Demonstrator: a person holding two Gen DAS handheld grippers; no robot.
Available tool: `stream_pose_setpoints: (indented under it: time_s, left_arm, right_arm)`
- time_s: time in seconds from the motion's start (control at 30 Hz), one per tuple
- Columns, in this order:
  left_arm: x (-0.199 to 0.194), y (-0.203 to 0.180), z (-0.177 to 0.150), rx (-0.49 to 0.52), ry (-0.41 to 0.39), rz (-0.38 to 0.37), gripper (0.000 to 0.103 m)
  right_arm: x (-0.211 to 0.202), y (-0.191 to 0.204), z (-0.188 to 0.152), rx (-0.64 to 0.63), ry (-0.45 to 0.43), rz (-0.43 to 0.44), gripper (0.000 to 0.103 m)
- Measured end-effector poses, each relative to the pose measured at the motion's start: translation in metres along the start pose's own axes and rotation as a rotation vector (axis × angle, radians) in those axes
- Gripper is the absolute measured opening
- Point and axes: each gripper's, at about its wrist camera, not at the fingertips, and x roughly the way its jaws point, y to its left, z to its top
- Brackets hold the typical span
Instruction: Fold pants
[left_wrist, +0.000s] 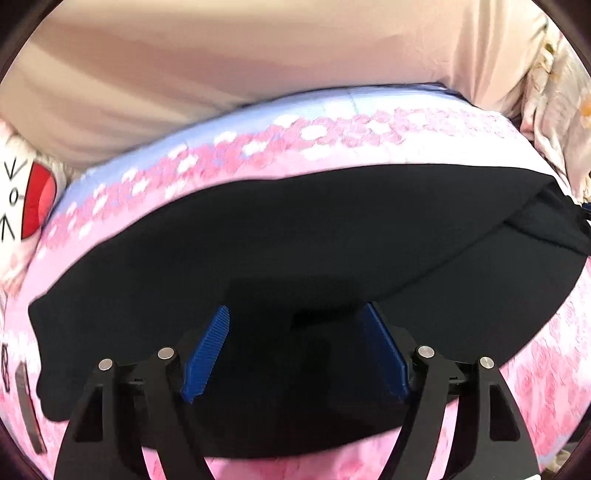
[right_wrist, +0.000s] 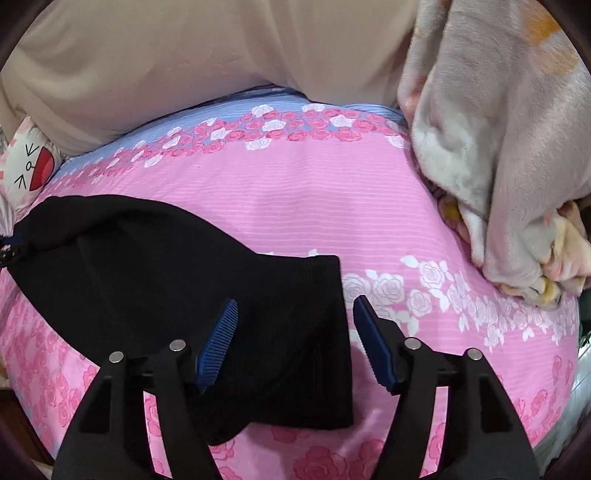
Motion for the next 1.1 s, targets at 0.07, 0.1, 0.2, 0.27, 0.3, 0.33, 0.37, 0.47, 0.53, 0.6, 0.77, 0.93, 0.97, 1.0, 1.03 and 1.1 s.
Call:
stream_pose_setpoints:
  time_s: [0.07,0.1,0.2,0.27,0.3,0.33,0.37,0.47,0.53,0.6,0.77,0.93,0.97,1.0,1.03,1.1]
  left_arm:
    - [0.01,-0.007,0.003,0.017,0.012,0.024,0.072]
    - [0.018,-0.01,0.004,0.023,0.028,0.032,0.072]
    - [0.038,-0.011,0.004,0.013,0.056,0.02,0.061]
    - [0.036,-0.013,0.008,0.037,0.064,0.023,0.019]
    - [0.034,-0.012,0.013,0.053,0.071,0.027,0.009]
    - [0.033,-0.01,0.016,0.054,0.079,0.025,0.008]
    - [0.03,-0.006,0.019,0.048,0.087,0.009,0.007]
    - [0.007,0.01,0.017,0.007,0.075,-0.047,0.007]
    - [-0.017,0.017,0.003,0.0,0.067,-0.08,0.007]
    - [-0.032,0.018,-0.017,0.001,0.091,-0.102,0.007]
    - [-0.033,-0.001,-0.061,0.098,0.162,-0.067,0.011]
    - [-0.053,-0.002,-0.026,-0.007,0.091,-0.17,0.013]
    - [-0.063,-0.004,-0.021,-0.011,0.064,-0.21,0.016]
    - [-0.07,-0.006,-0.018,-0.011,0.042,-0.221,0.019]
    - [-0.081,-0.01,-0.015,-0.007,0.011,-0.226,0.02]
    - [-0.092,-0.018,-0.014,0.001,-0.012,-0.225,0.02]
  right_arm:
    - [0.008,0.001,0.0,-0.005,0.019,0.002,0.046]
    - [0.012,0.002,-0.001,-0.019,0.018,-0.006,0.044]
    - [0.005,0.008,0.0,-0.07,-0.016,-0.067,0.011]
    - [-0.007,0.009,0.008,-0.087,-0.054,-0.081,0.007]
    - [-0.013,0.012,0.014,-0.112,-0.076,-0.102,0.007]
    - [-0.025,0.019,0.026,-0.154,-0.121,-0.14,0.007]
    - [-0.036,0.024,0.036,-0.181,-0.168,-0.165,0.007]
    - [-0.1,0.048,0.057,-0.279,-0.456,-0.291,0.0]
    - [-0.135,0.06,0.045,-0.369,-0.611,-0.386,0.0]
    - [-0.14,0.051,0.019,-0.378,-0.588,-0.42,0.0]
    - [-0.066,-0.029,-0.045,-0.035,-0.135,-0.283,0.005]
    - [-0.062,-0.013,-0.014,0.06,-0.166,-0.065,0.082]
    - [-0.057,-0.001,0.003,0.05,-0.156,-0.048,0.095]
    - [-0.05,0.007,0.015,0.04,-0.156,-0.037,0.094]
    - [-0.043,0.017,0.035,0.04,-0.144,-0.012,0.094]
    - [-0.028,0.022,0.063,0.074,-0.137,0.04,0.094]
